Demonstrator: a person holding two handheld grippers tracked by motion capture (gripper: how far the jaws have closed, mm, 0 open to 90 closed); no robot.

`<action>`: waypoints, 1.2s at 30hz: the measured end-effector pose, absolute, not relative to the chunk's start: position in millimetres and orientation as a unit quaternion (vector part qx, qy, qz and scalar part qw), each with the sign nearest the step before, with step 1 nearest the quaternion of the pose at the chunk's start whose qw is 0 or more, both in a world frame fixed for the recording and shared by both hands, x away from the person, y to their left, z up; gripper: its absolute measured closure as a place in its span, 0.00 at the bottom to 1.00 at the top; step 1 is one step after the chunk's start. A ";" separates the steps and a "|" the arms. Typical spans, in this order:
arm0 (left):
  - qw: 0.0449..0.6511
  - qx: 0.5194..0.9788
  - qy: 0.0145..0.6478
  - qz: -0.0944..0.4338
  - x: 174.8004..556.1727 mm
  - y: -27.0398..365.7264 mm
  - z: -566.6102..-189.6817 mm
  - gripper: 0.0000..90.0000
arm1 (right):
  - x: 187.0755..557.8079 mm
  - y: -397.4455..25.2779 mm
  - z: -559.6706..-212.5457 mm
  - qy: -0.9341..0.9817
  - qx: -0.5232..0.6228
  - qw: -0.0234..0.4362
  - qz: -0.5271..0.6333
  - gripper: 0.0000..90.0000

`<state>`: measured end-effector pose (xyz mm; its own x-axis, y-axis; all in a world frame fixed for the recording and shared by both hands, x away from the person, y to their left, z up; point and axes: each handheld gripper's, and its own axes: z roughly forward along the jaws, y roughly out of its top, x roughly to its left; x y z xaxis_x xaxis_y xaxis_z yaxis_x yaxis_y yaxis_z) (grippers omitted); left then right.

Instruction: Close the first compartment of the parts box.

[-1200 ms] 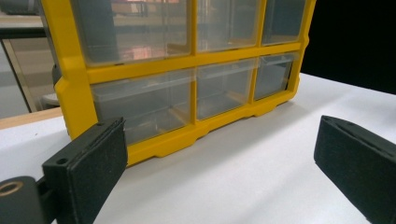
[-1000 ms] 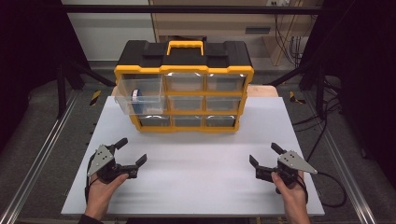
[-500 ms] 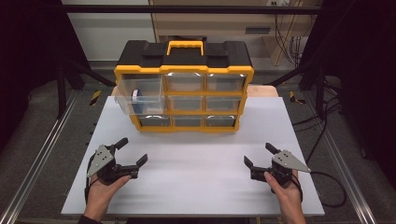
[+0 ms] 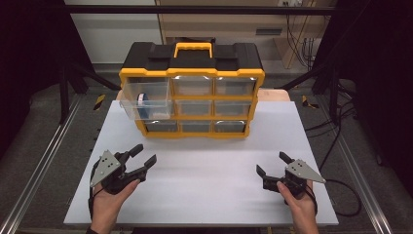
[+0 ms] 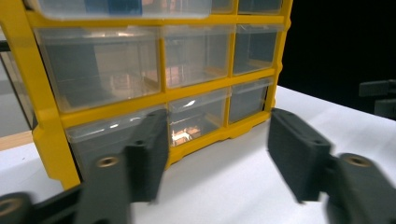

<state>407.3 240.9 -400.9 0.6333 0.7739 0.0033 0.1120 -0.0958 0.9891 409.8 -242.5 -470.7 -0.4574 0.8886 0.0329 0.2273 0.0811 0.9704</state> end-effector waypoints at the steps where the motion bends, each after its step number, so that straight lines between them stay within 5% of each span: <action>1: 0.590 0.685 0.325 0.279 407.0 239.0 -398.2 0.56 | 409.4 -242.5 -471.1 0.667 0.418 0.311 0.533 0.05; 13: 0.582 0.691 0.338 0.265 415.7 227.5 -367.0 0.97 | 408.8 -238.9 -471.2 0.670 0.414 0.309 0.533 0.05; 22: 0.595 0.665 0.351 0.284 424.4 223.6 -346.5 1.00 | 408.8 -238.4 -470.8 0.668 0.413 0.307 0.537 0.05; 36: 0.558 0.685 0.347 0.314 446.7 213.5 -327.8 1.00 | 407.2 -238.8 -470.6 0.668 0.412 0.308 0.538 0.05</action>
